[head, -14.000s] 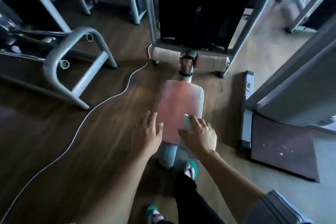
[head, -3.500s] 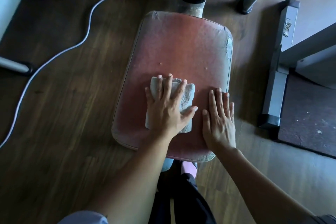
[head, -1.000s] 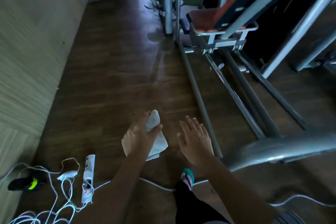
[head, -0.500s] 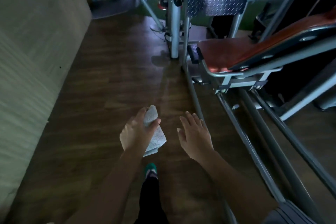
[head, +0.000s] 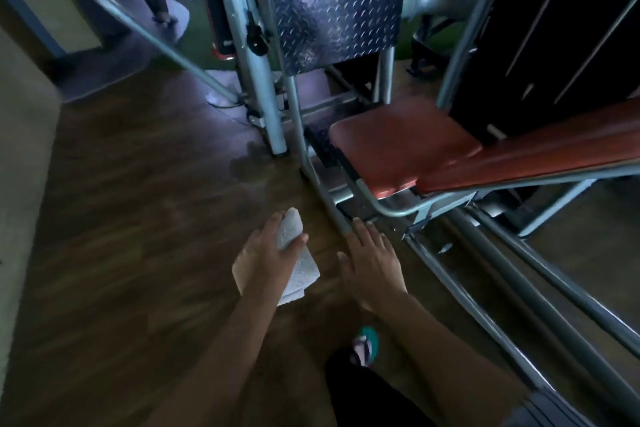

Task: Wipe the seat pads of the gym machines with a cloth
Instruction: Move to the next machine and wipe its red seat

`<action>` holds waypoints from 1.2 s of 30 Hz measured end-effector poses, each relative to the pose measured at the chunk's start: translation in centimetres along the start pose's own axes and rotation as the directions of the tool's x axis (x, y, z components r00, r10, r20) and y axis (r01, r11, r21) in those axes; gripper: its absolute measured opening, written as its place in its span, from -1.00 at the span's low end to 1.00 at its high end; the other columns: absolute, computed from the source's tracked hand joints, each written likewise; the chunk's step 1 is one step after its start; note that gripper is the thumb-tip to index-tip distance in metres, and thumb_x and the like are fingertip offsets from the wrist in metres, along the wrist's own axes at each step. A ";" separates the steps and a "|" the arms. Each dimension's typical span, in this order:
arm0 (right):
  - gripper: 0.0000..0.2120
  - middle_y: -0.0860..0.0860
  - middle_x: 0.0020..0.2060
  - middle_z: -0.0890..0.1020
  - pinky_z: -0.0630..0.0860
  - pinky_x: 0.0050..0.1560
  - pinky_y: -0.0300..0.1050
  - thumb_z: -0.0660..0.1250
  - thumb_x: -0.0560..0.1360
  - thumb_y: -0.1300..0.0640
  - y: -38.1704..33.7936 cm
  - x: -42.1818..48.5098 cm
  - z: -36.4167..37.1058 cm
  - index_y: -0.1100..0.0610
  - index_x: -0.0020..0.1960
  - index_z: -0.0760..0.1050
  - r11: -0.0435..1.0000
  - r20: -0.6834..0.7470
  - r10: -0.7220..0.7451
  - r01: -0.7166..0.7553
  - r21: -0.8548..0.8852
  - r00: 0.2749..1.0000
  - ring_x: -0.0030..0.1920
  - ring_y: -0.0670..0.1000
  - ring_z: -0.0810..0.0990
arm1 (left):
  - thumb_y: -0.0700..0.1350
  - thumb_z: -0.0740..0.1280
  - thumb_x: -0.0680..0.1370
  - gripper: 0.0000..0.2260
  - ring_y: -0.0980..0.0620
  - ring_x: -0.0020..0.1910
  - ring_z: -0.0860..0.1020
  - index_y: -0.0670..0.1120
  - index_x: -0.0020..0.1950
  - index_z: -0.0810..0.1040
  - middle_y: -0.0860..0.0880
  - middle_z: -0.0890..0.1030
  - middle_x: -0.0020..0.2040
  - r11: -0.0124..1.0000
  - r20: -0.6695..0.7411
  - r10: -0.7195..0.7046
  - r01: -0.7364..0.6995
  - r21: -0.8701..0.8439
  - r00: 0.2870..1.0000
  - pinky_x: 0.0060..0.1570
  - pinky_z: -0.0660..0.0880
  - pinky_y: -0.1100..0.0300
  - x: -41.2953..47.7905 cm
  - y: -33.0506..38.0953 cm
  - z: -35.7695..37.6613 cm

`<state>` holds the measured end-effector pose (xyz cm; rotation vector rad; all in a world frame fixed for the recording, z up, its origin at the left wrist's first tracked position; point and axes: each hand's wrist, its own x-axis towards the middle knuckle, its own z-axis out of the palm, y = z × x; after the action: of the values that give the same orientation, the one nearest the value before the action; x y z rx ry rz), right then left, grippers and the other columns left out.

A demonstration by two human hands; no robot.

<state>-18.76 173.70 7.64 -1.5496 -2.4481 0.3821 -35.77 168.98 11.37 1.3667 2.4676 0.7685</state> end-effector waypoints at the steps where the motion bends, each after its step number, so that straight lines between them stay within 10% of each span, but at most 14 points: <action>1: -0.60 0.19 0.34 0.46 0.41 0.27 0.15 0.34 0.49 0.04 0.7 2.3 0.2 0.19 0.27 0.48 1.000 -0.010 0.013 -0.013 -0.009 1.000 0.34 0.24 0.43 | 0.30 0.27 0.46 -0.53 -0.01 0.08 0.56 0.26 0.34 0.33 0.06 0.59 0.11 1.000 0.011 0.017 -0.017 0.006 1.000 -0.09 0.35 0.13 2.5 0.6 0.9; 20: -0.54 0.17 0.49 0.22 0.21 0.43 0.15 0.07 0.59 0.04 18.1 35.0 -1.1 0.17 0.45 0.25 0.930 -0.010 0.365 -0.364 0.058 0.931 0.48 0.21 0.19 | 0.35 0.19 0.47 -0.48 0.03 0.01 0.59 0.22 0.40 0.35 0.02 0.62 0.08 0.939 0.237 0.335 -0.345 0.000 0.912 -0.15 0.44 0.16 37.5 17.5 19.0; 30: -0.50 0.19 0.52 0.13 0.08 0.46 0.12 0.09 0.63 0.02 26.1 45.2 2.5 0.22 0.50 0.16 0.775 -0.059 0.631 -0.625 0.097 0.773 0.51 0.19 0.10 | 0.23 0.28 0.52 -0.52 0.08 0.09 0.57 0.14 0.41 0.40 0.08 0.60 0.19 0.819 0.408 0.545 -0.569 -0.073 0.732 -0.13 0.26 0.35 49.8 25.0 30.6; 36: -0.42 0.18 0.53 0.12 0.04 0.46 0.14 -0.09 0.60 -0.07 30.4 49.2 6.7 0.23 0.51 0.15 0.669 -0.084 0.743 -0.738 0.086 0.664 0.52 0.19 0.05 | 0.26 0.28 0.50 -0.51 -0.04 0.02 0.58 0.19 0.40 0.36 0.02 0.58 0.15 0.697 0.502 0.634 -0.716 -0.043 0.588 -0.07 0.50 0.06 55.0 26.6 39.2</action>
<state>-15.73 230.07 -6.52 -2.4276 -1.5797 0.4485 -29.79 239.68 -3.89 2.2912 1.5996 0.2545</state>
